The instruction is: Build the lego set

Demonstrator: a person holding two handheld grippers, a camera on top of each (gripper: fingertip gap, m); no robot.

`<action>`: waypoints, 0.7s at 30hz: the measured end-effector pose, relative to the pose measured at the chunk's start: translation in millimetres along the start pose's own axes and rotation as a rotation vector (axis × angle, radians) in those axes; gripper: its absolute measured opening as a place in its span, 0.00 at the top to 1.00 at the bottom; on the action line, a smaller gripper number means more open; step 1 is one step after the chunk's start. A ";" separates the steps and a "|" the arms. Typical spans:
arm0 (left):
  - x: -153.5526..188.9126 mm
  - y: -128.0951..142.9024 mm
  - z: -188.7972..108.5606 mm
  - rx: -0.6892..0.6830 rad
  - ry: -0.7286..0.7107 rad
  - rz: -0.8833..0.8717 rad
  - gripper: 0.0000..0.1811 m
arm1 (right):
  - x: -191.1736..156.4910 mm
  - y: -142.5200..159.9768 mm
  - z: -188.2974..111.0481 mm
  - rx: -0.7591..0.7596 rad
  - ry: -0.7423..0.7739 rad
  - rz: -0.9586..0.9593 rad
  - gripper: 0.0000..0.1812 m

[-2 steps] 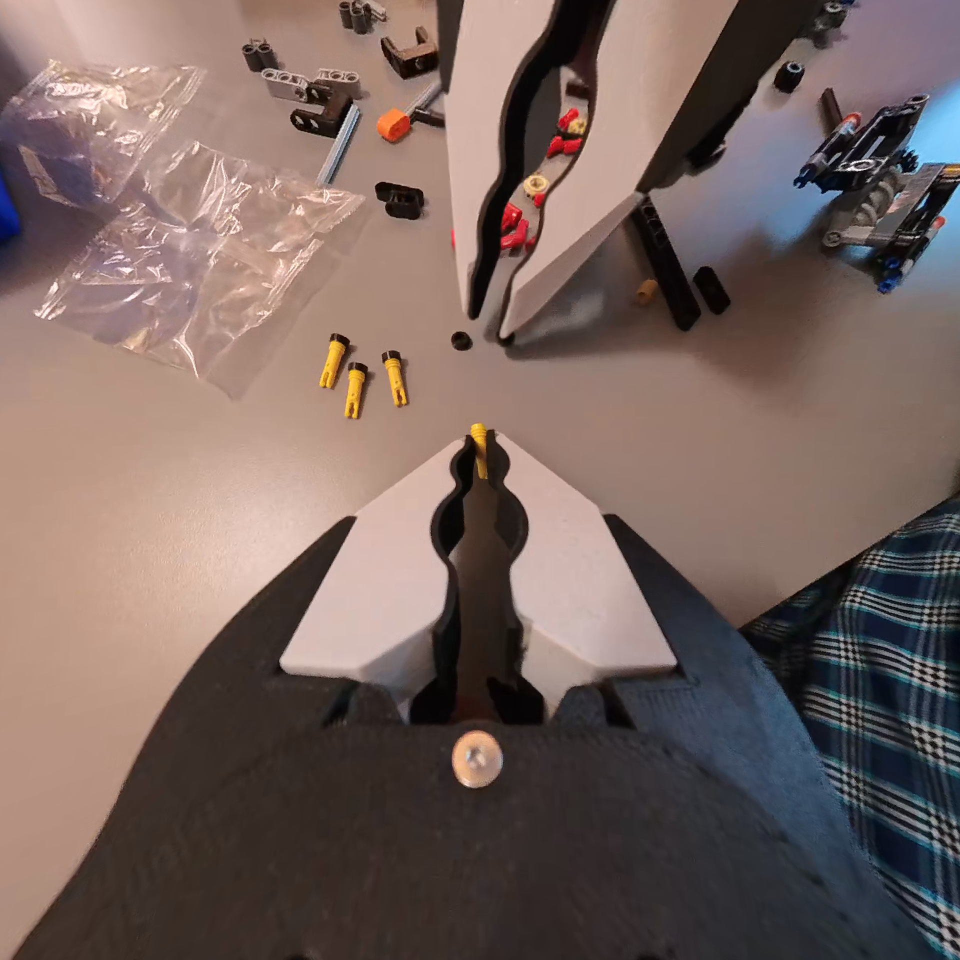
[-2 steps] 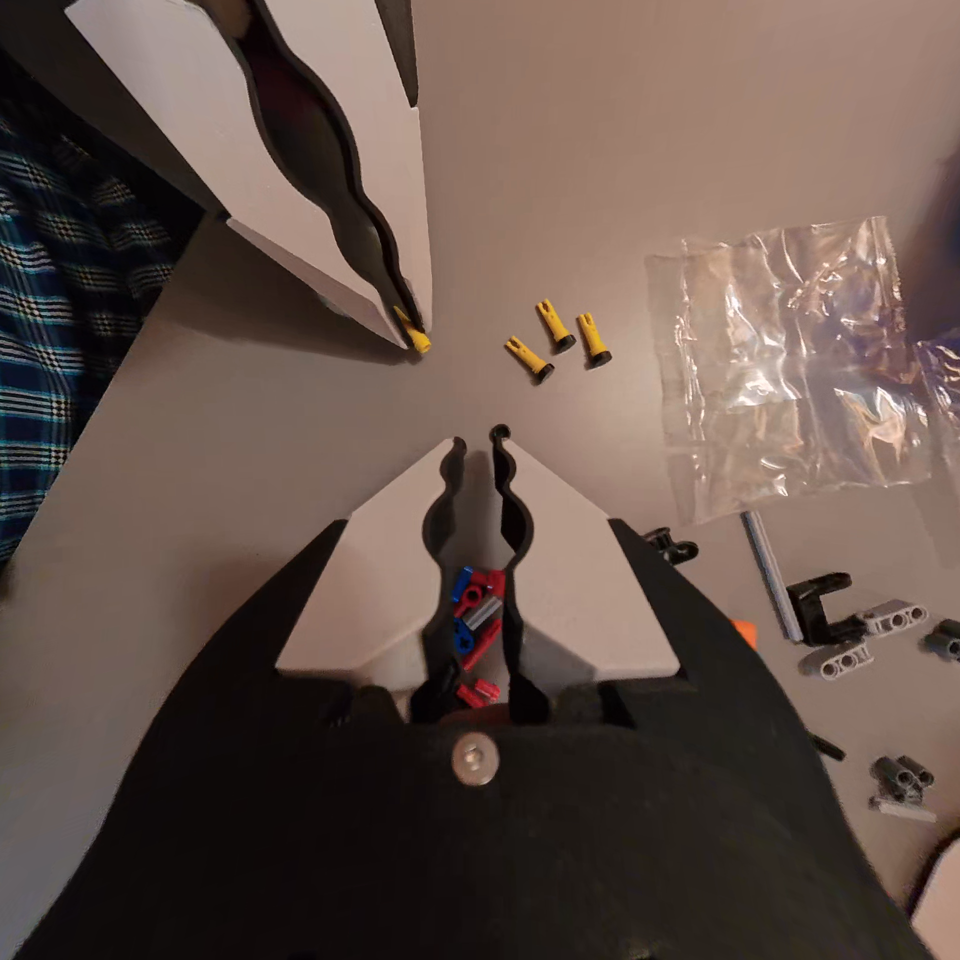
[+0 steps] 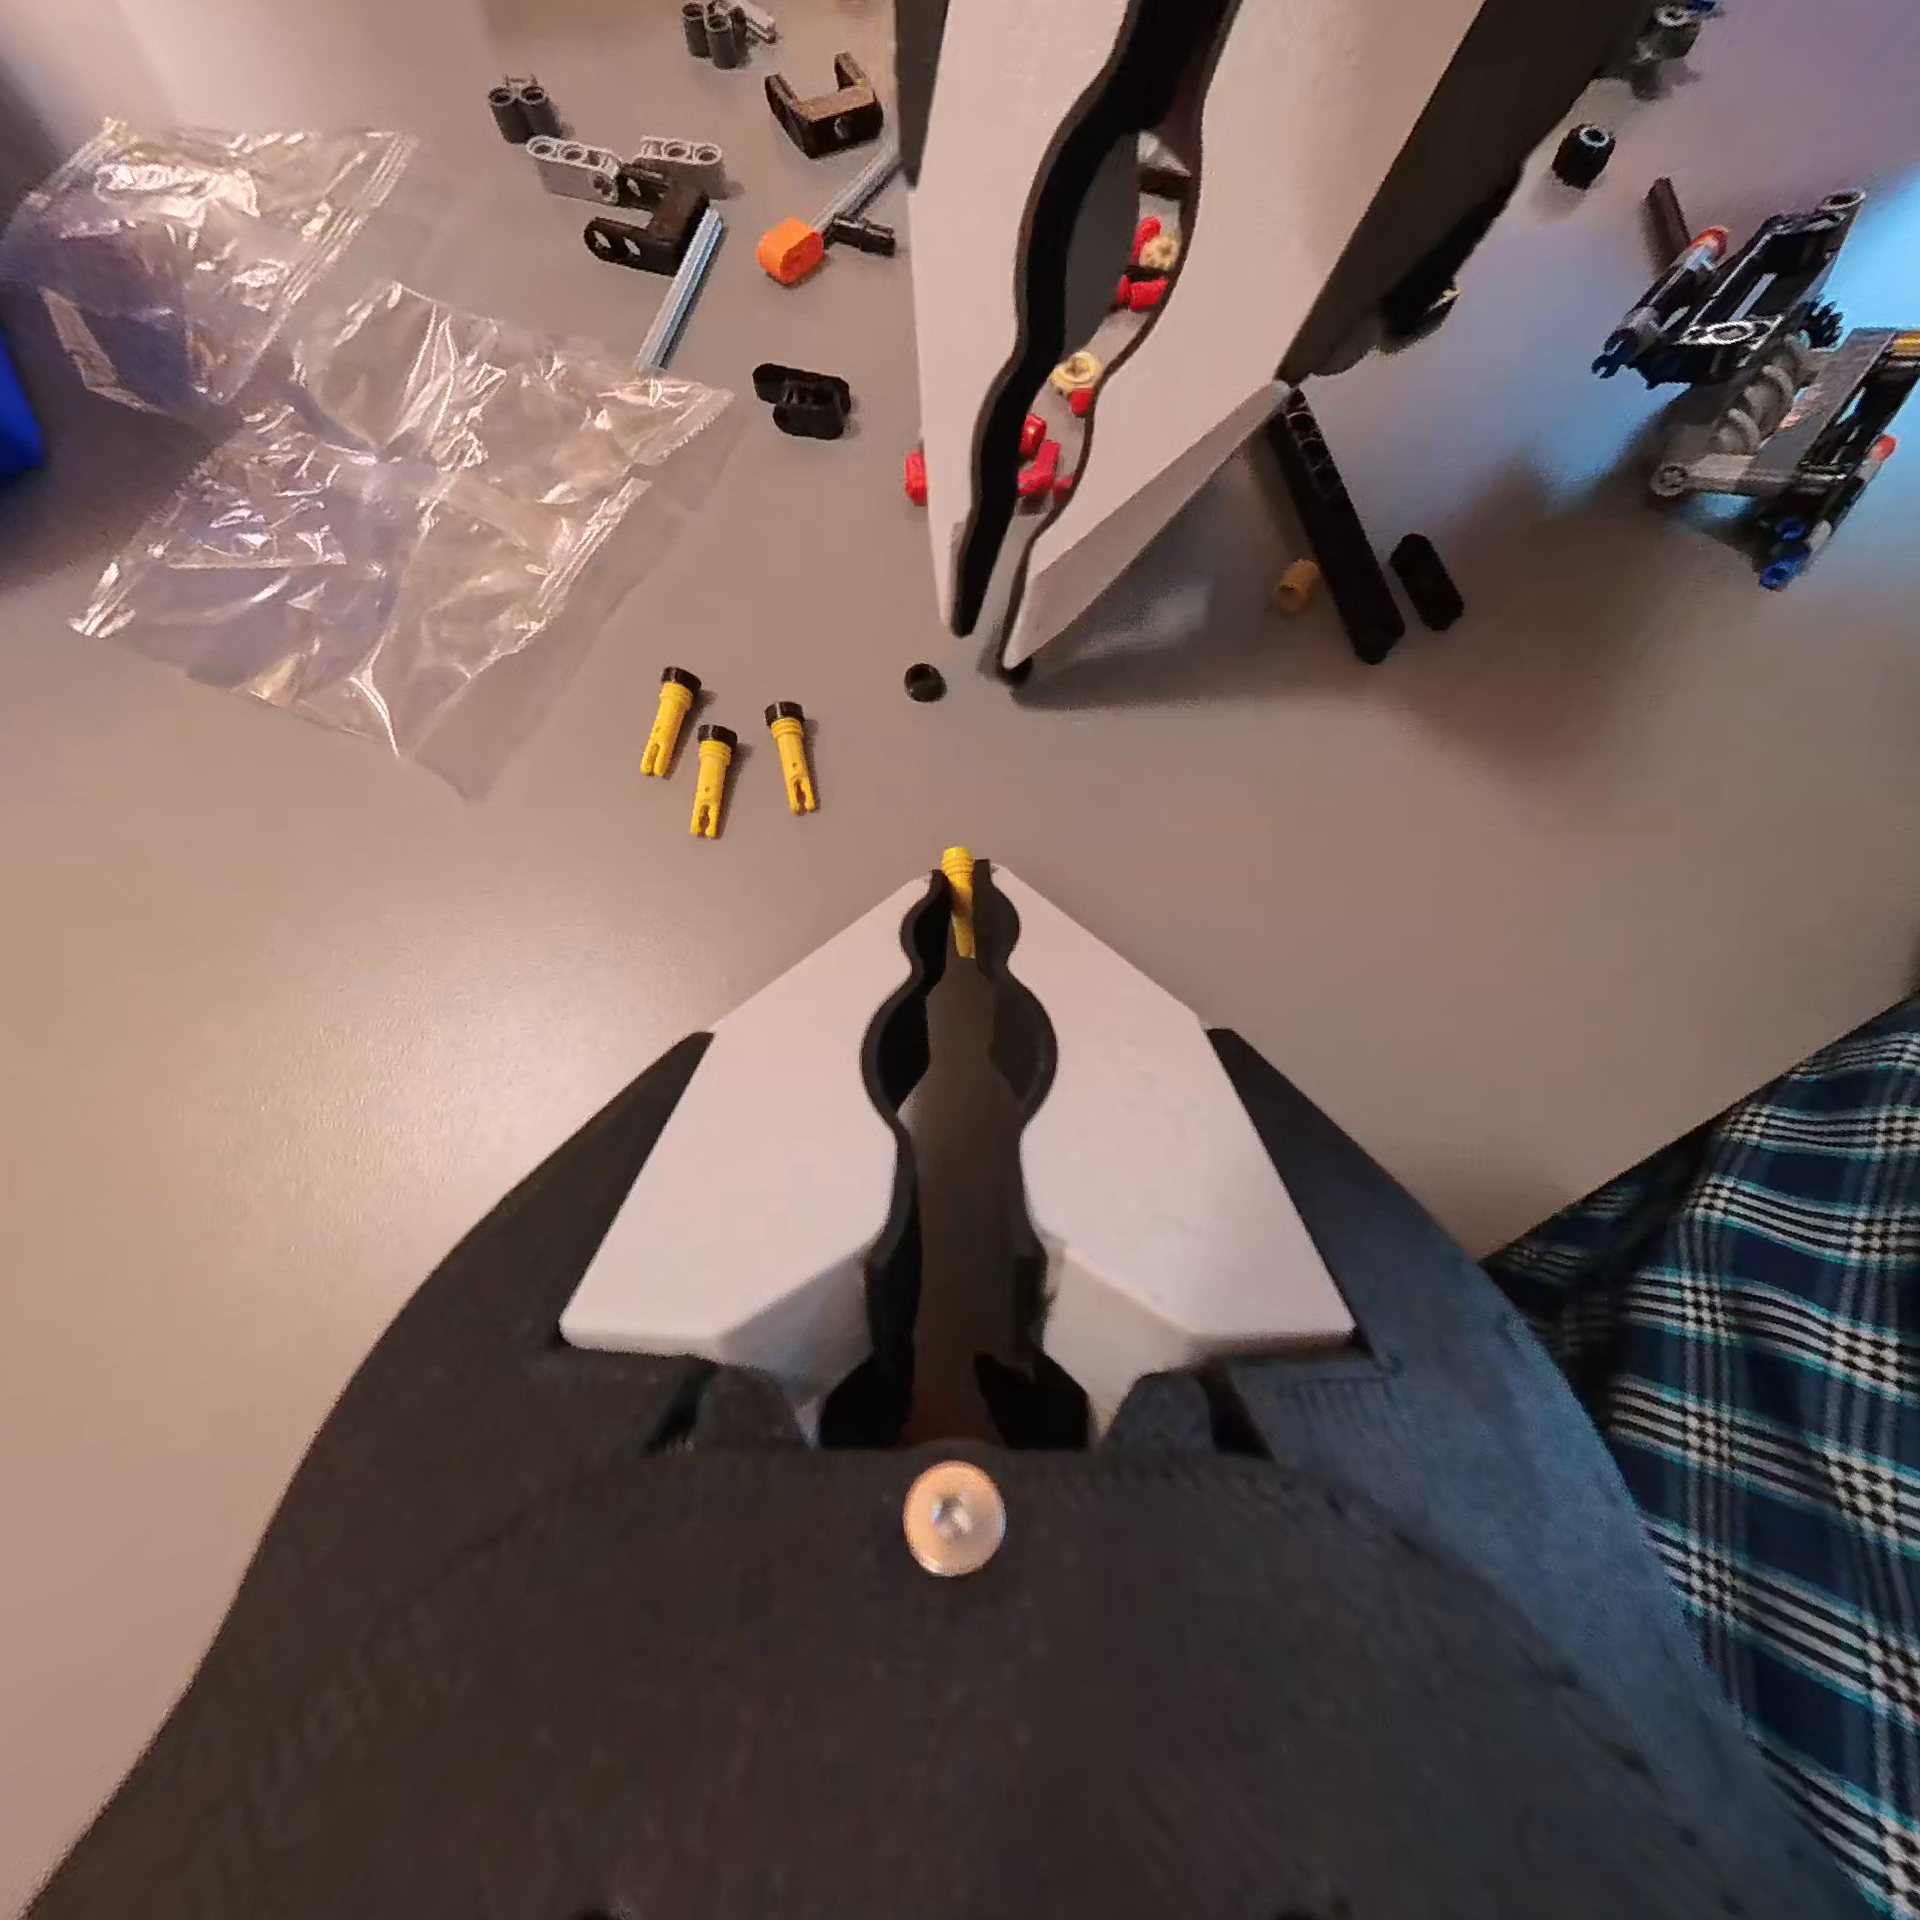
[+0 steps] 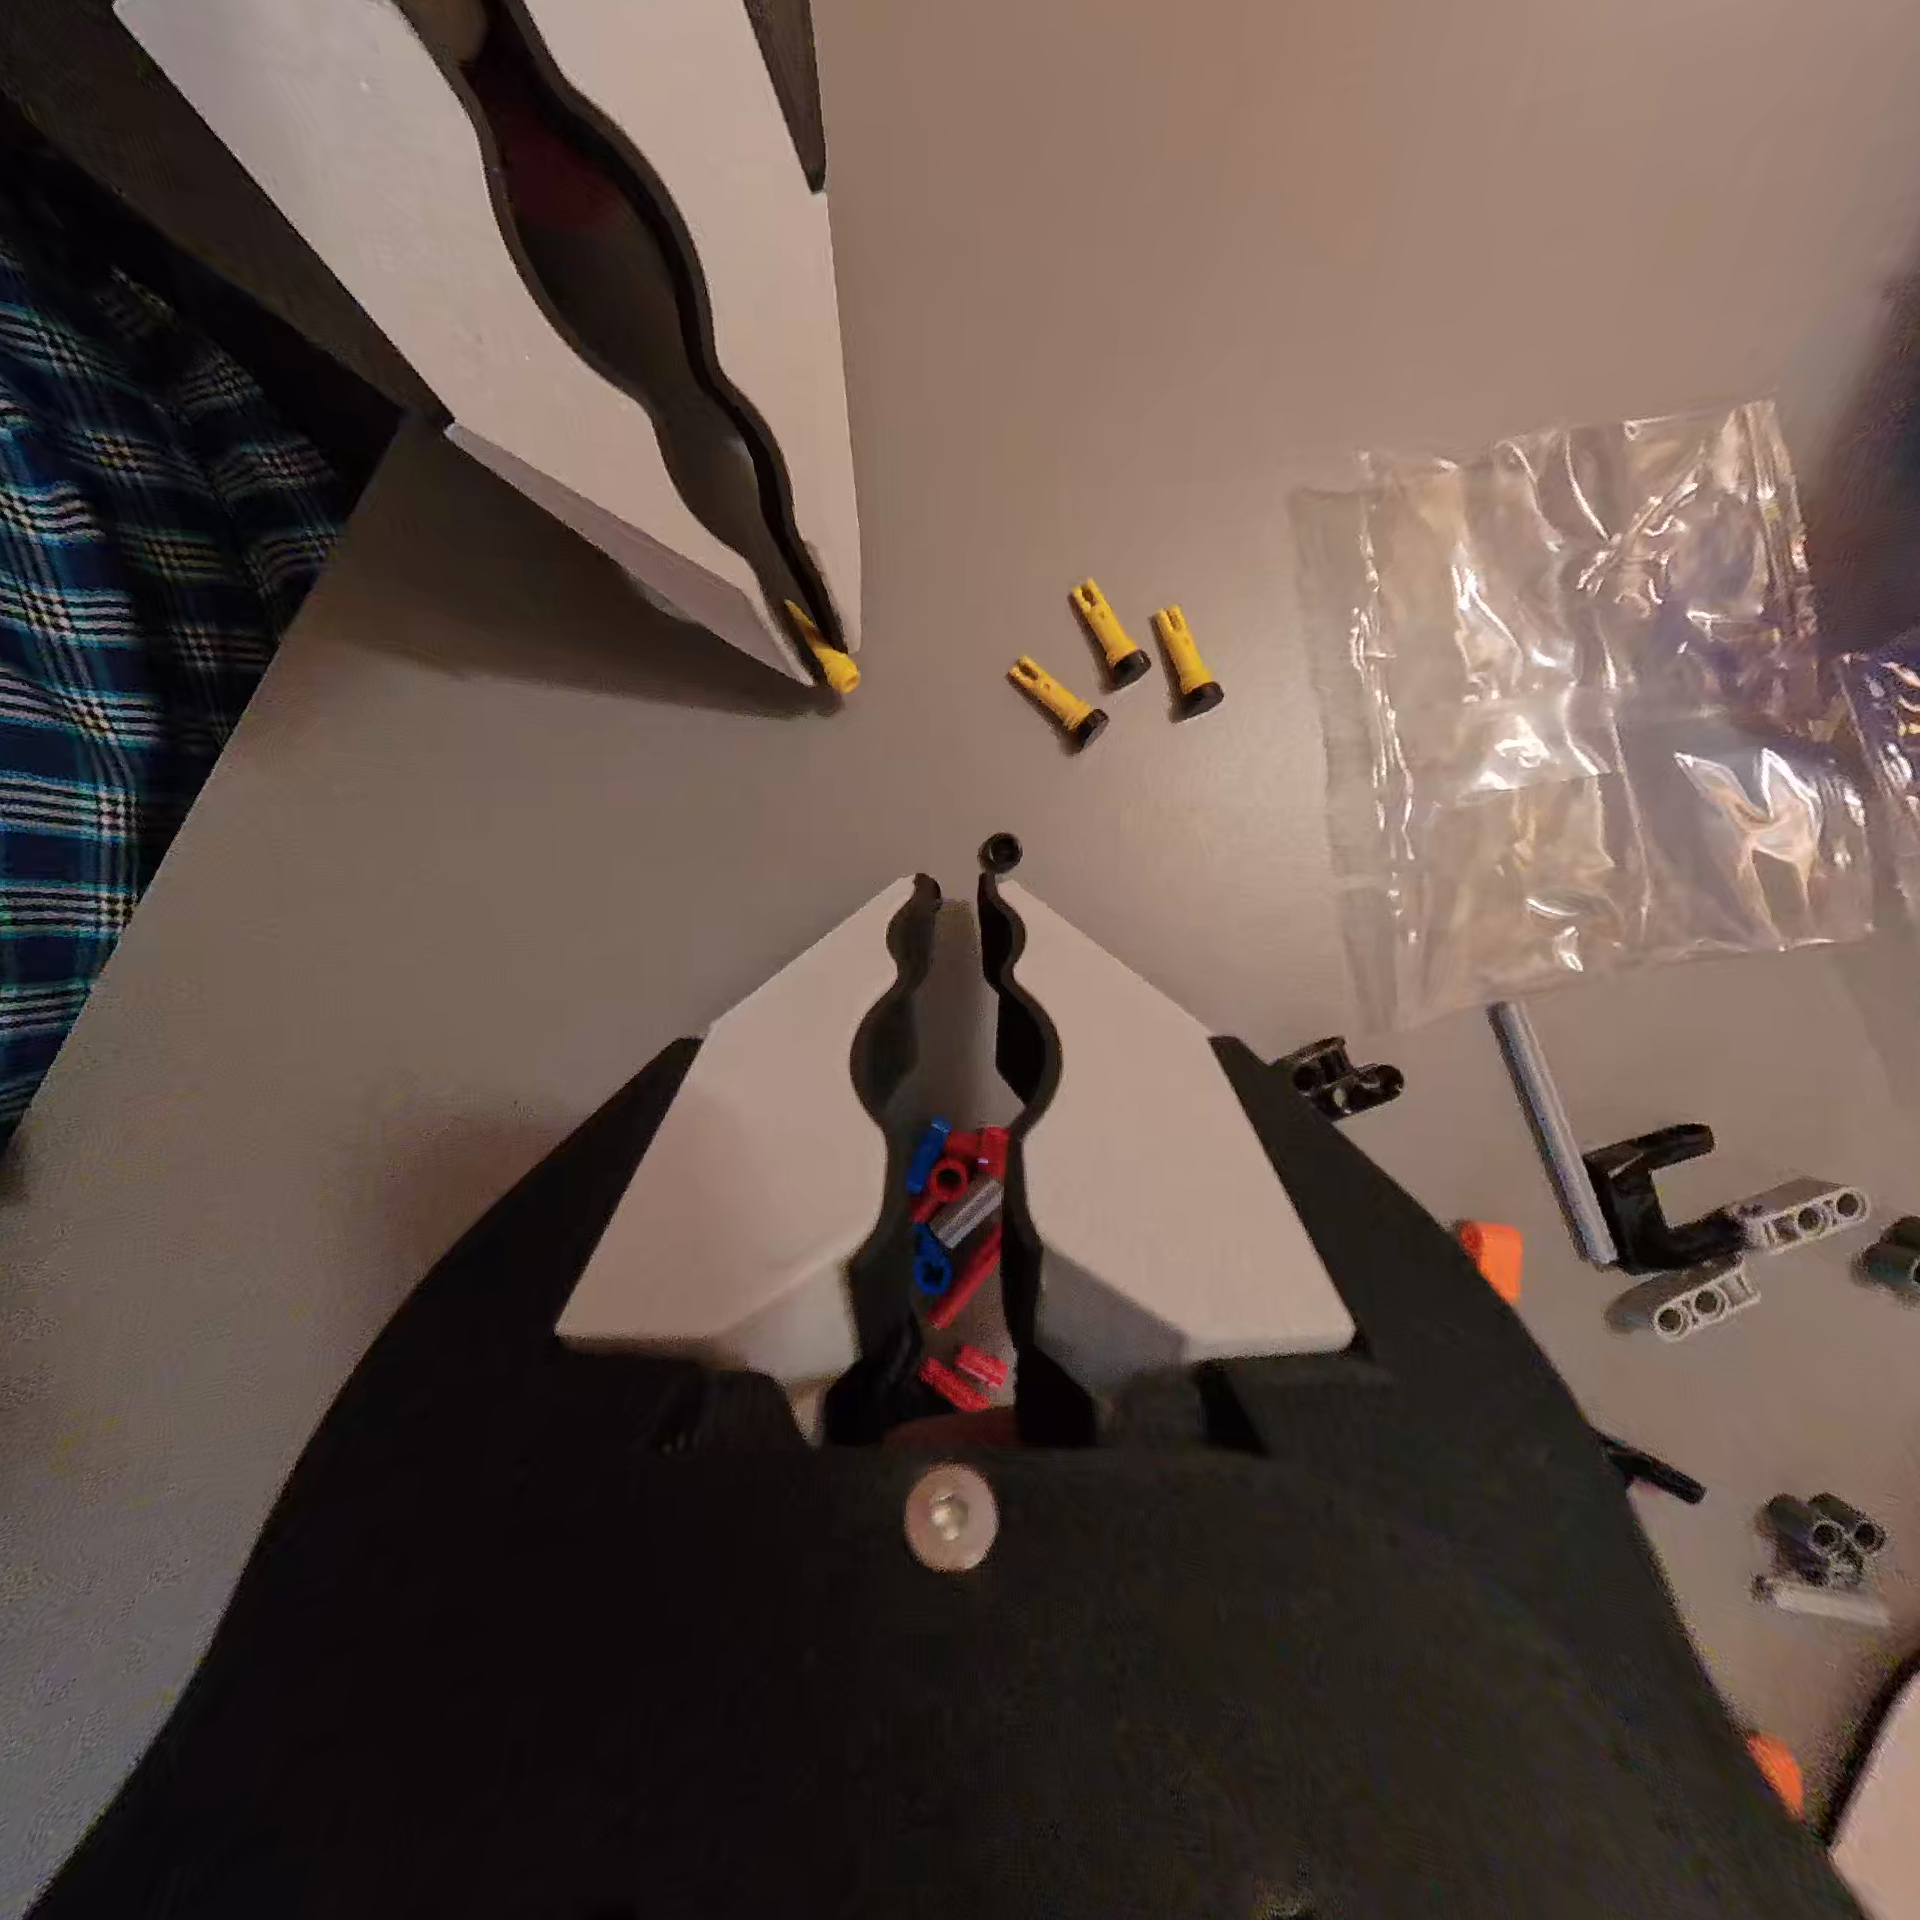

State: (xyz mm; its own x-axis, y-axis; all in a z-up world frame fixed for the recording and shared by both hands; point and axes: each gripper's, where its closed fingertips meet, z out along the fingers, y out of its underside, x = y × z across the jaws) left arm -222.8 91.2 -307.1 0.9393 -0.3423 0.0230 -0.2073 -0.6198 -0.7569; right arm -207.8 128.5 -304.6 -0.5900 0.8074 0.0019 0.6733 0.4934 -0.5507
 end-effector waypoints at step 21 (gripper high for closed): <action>10.3 -60.7 -11.7 0.342 0.277 -0.534 0.99 | -22.6 -42.0 -48.5 0.241 0.321 -0.032 0.92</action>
State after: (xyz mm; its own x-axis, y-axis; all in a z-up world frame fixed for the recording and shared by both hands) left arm -203.7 116.9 -253.2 0.7751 -0.2478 0.5812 0.4047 -0.5117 -0.7579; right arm -201.2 105.2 -241.0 -0.4137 0.8720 0.2617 0.5106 0.4602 -0.7262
